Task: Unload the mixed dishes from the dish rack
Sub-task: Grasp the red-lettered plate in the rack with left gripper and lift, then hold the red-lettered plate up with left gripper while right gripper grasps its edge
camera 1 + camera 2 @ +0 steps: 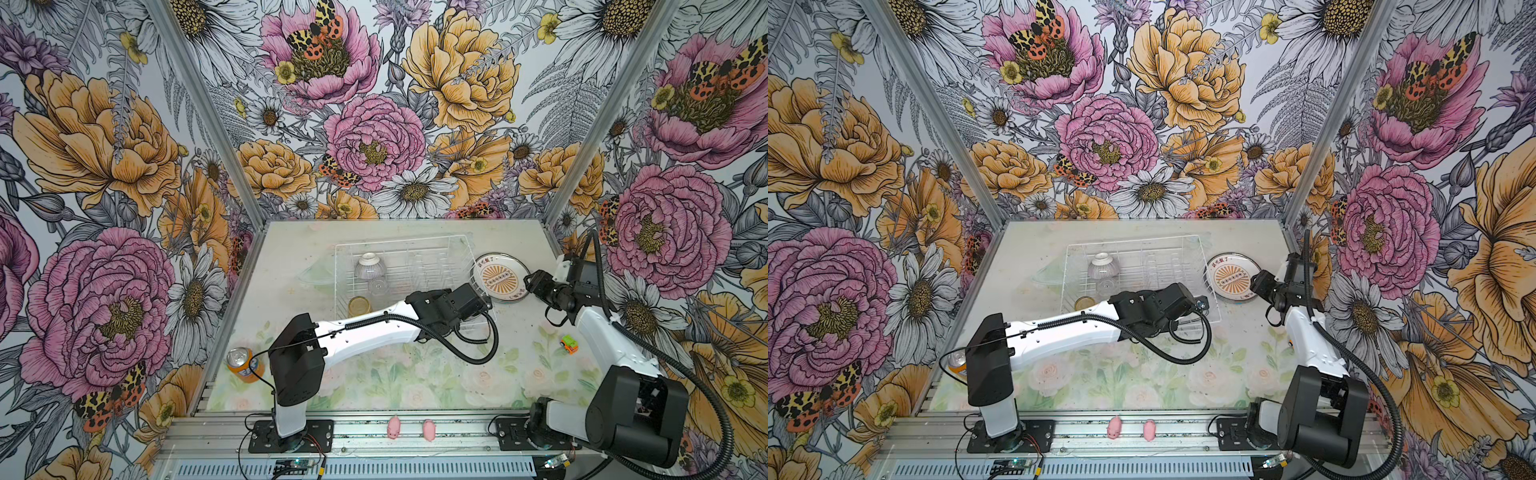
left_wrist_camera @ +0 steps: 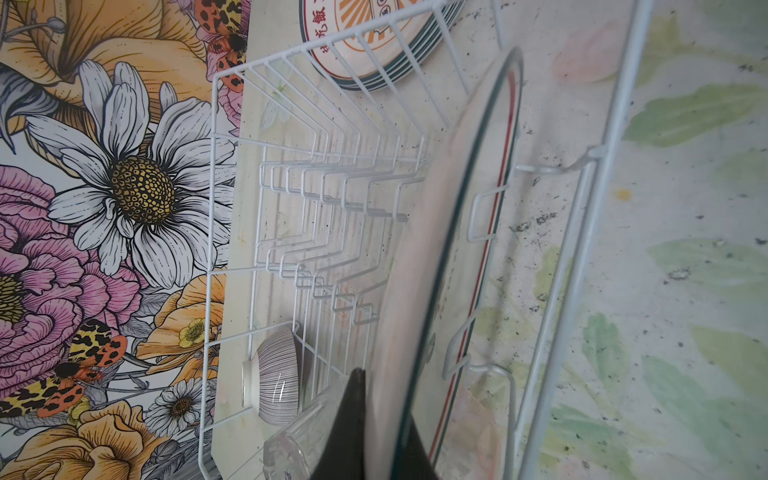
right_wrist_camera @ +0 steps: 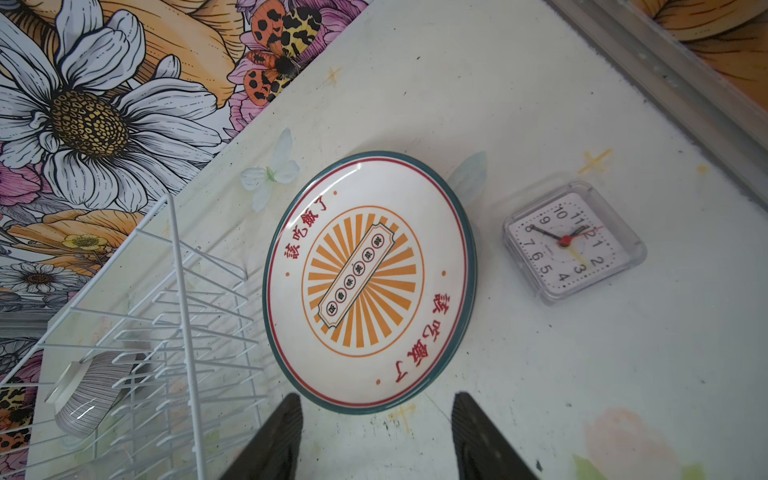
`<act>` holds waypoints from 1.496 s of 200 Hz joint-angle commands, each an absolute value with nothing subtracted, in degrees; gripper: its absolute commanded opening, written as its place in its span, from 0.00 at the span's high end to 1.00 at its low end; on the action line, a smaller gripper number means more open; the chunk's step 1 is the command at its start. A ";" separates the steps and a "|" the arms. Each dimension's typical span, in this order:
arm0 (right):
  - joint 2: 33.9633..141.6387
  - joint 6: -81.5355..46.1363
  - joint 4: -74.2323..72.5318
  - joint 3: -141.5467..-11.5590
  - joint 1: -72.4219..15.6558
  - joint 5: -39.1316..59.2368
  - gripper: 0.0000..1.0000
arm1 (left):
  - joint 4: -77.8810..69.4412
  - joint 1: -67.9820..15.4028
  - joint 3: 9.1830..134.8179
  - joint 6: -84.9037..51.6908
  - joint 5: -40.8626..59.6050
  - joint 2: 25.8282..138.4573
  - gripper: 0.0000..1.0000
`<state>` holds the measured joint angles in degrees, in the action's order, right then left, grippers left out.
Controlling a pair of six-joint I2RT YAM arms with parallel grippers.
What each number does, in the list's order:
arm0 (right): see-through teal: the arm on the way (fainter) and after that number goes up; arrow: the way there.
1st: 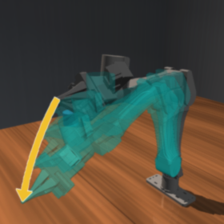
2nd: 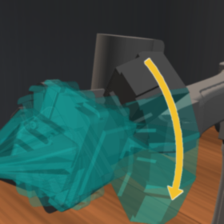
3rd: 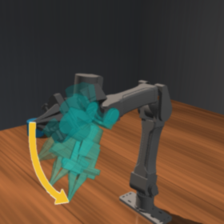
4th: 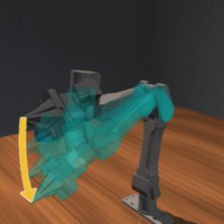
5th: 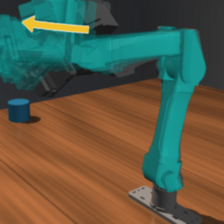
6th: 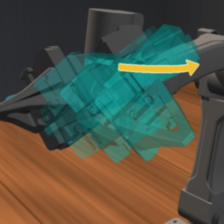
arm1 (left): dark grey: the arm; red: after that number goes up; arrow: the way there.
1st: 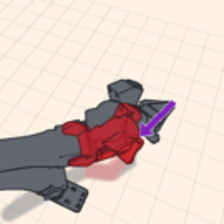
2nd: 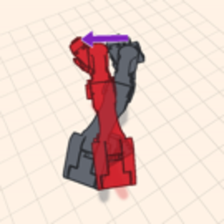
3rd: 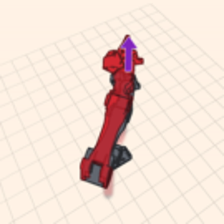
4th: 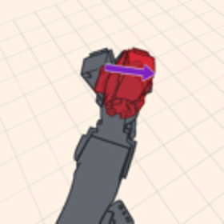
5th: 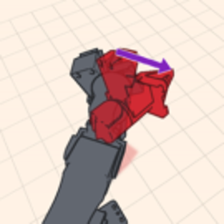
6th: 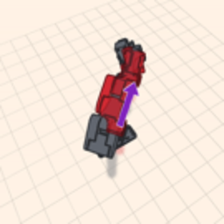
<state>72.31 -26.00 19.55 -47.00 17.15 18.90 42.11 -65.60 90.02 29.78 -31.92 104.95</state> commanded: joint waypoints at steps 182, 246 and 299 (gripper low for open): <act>64.47 -23.85 17.93 -47.20 13.73 27.27 0.43 | 25.35 -46.21 80.64 8.20 1.88 81.97 0.94; 61.00 -24.79 7.75 -45.04 9.80 46.84 0.44 | 12.15 -32.63 74.36 -7.90 25.24 81.53 0.93; 62.13 -28.24 -2.17 -43.45 2.61 53.12 0.44 | -0.36 -28.39 72.80 -18.63 35.96 85.32 0.92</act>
<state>61.93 -24.95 6.96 -45.04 4.82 47.40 11.62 -29.32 73.01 -11.09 26.98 84.09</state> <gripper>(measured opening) 0.560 0.081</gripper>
